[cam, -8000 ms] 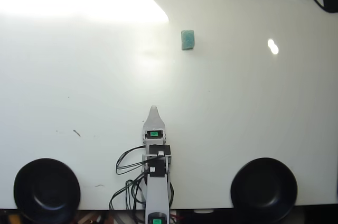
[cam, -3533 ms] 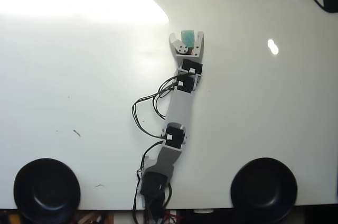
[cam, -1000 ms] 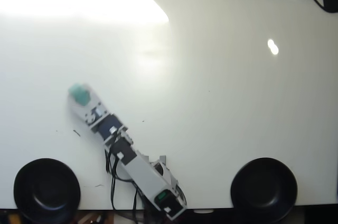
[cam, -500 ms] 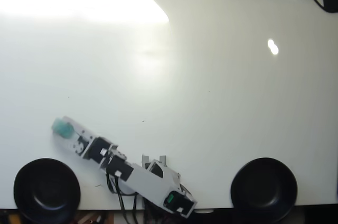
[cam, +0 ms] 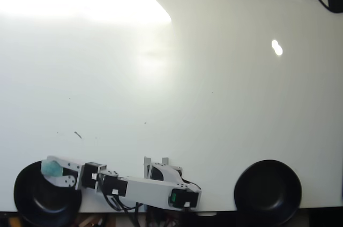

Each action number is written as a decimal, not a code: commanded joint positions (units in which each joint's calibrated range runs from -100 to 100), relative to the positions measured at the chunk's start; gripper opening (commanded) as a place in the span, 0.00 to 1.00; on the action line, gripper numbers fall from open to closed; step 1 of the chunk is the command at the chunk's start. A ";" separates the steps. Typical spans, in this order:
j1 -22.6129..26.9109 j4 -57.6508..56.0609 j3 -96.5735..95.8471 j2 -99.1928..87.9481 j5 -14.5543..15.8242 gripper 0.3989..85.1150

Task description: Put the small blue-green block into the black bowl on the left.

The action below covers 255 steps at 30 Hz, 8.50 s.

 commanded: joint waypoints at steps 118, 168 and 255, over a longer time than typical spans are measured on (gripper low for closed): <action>-40.83 19.56 -34.60 -25.44 37.36 0.40; -42.34 21.19 -60.85 -24.90 42.98 0.58; -45.62 13.97 -60.85 -24.58 44.74 0.58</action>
